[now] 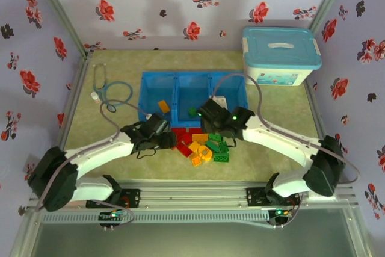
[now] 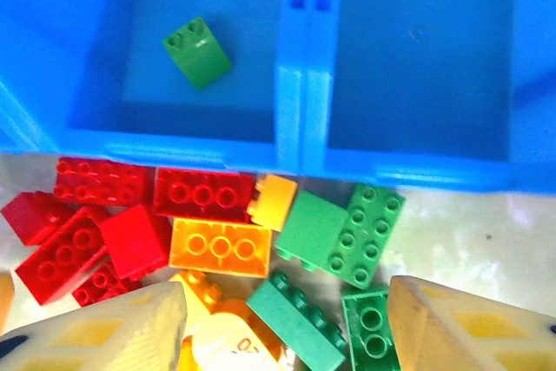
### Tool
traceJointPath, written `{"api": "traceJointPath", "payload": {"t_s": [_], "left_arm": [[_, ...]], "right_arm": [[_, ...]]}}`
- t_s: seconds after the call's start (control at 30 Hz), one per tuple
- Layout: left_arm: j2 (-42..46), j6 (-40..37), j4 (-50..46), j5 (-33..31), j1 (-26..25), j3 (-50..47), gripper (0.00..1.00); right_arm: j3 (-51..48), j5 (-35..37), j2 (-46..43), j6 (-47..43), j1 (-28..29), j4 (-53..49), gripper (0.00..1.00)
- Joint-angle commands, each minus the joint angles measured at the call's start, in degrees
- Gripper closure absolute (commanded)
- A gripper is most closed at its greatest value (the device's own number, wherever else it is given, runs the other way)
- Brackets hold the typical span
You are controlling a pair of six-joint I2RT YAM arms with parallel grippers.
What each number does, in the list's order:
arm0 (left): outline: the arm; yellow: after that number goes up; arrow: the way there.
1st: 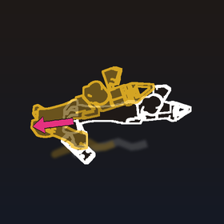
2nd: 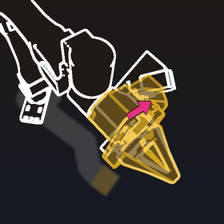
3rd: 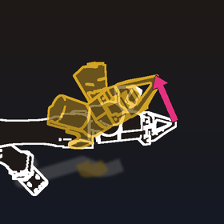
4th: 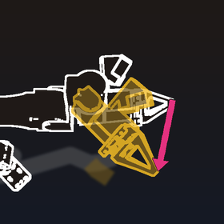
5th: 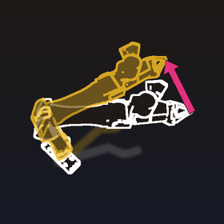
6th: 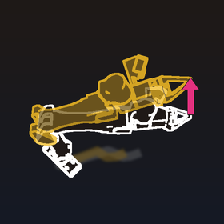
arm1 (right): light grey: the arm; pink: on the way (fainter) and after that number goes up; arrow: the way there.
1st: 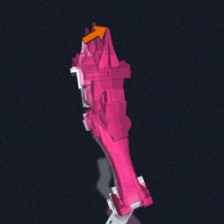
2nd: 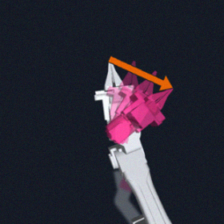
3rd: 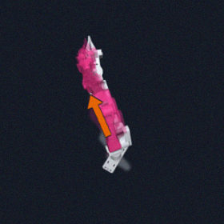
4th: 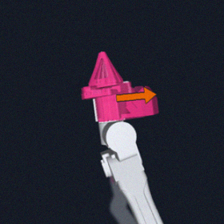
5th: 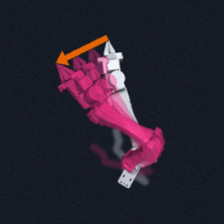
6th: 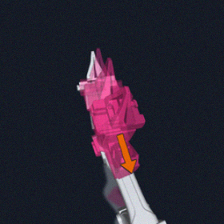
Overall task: Sort the legos into containers by color
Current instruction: Pick up the lego from the center of the table.
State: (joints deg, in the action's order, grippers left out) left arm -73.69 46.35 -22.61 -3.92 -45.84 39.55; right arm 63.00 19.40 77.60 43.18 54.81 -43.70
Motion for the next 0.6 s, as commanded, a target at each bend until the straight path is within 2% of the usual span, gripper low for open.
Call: {"api": "traceJointPath", "payload": {"t_s": [0.0,0.27,0.57], "left_arm": [[-3.09,-2.92,2.37,-0.92,1.86,2.89,0.35],[-9.07,-4.5,3.45,0.92,3.99,5.85,0.38],[-13.24,-4.41,4.15,0.94,4.31,7.03,0.4]], "right_arm": [[-4.67,1.8,-6.43,4.56,0.57,2.09,0.38],[-12.62,2.65,-15.93,7.16,0.66,1.64,0.4],[-12.3,3.2,-16.46,6.58,0.71,1.5,0.4]]}}
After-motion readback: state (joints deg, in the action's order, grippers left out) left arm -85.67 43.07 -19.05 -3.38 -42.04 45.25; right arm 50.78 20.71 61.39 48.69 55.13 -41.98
